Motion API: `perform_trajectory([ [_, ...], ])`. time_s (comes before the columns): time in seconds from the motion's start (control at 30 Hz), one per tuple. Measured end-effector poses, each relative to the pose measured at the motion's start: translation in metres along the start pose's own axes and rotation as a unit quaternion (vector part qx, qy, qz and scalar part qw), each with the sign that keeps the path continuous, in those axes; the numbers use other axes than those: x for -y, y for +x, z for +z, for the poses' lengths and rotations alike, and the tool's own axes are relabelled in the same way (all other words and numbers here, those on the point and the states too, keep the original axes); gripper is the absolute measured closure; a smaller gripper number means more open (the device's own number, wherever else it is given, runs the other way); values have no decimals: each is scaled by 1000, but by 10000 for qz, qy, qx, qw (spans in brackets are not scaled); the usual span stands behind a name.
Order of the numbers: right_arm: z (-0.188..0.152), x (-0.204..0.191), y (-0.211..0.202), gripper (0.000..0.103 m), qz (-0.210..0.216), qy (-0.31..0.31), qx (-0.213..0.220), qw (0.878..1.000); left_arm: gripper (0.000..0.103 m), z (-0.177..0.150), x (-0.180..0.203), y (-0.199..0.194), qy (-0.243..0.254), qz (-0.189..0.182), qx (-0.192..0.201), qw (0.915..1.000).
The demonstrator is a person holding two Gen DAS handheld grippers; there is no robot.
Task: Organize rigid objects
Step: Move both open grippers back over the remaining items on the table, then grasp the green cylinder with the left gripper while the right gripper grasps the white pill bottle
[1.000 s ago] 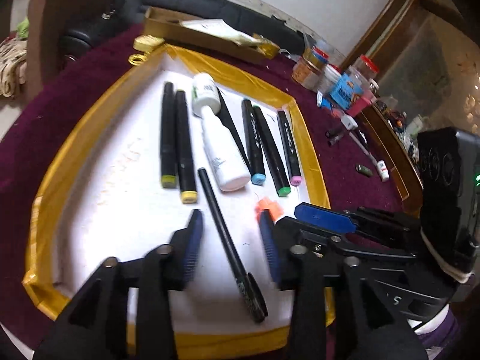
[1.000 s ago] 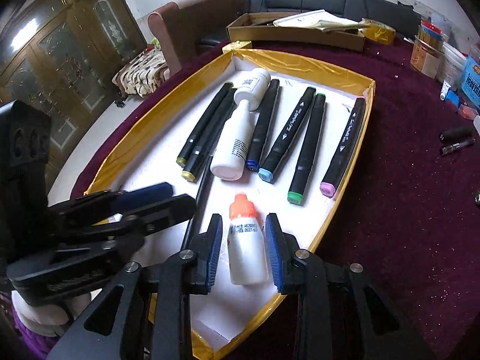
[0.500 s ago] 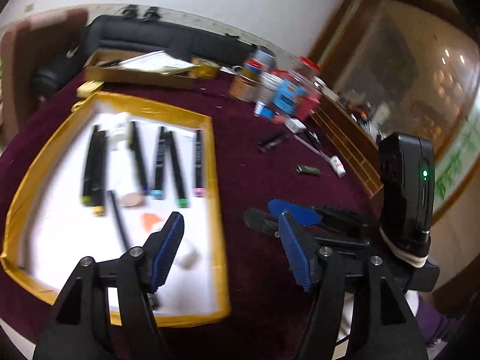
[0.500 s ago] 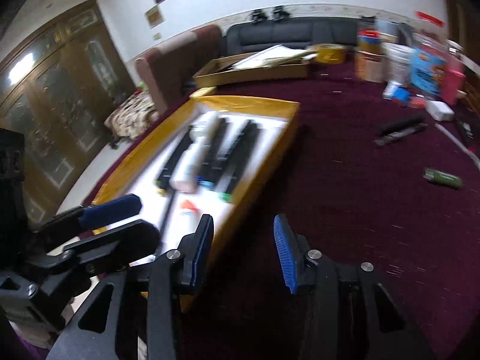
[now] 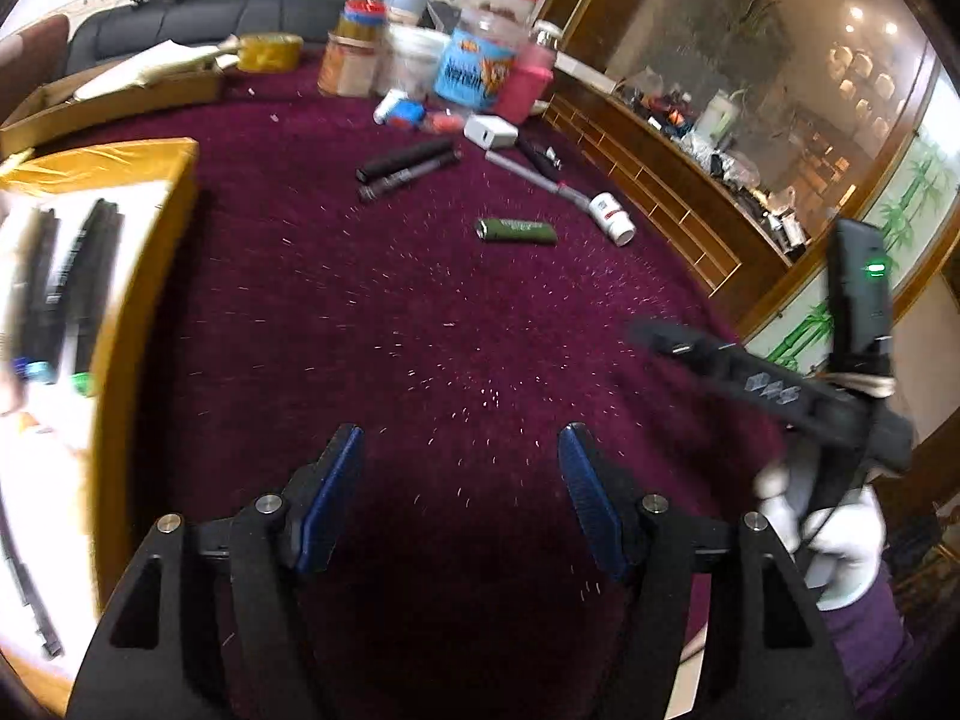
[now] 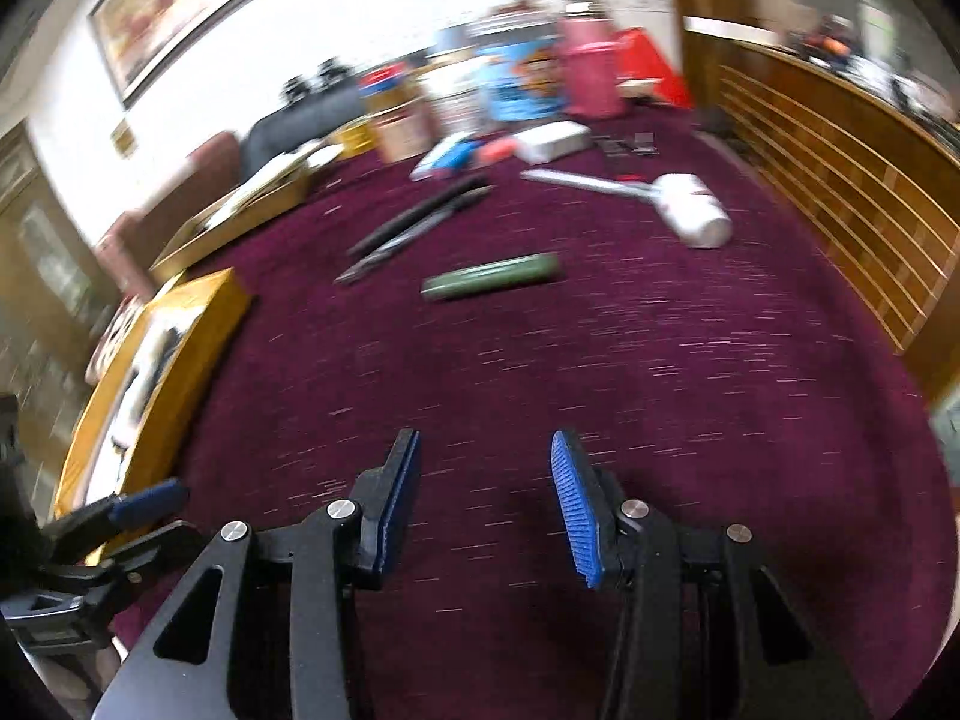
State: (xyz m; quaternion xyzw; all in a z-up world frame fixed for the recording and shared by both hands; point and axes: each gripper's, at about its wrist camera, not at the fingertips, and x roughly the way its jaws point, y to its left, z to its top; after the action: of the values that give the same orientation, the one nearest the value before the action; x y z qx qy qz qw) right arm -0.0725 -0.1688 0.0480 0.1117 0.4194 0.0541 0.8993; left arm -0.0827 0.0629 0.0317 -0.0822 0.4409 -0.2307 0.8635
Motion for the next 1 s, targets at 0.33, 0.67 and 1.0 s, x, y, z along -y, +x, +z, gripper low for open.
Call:
perform_trajectory([
  [0.33,33,67,17,61,-206,648,-36,9977,14,12,0,46,105,190,20,9998],
  [0.67,131,111,82,55,-1251,680,75,9898,5,13,-10,44,-181,-330,150,9992],
  [1.0,108,93,97,72,-643,507,-568,9950,0,15,-10,46,-199,-437,125,9988],
])
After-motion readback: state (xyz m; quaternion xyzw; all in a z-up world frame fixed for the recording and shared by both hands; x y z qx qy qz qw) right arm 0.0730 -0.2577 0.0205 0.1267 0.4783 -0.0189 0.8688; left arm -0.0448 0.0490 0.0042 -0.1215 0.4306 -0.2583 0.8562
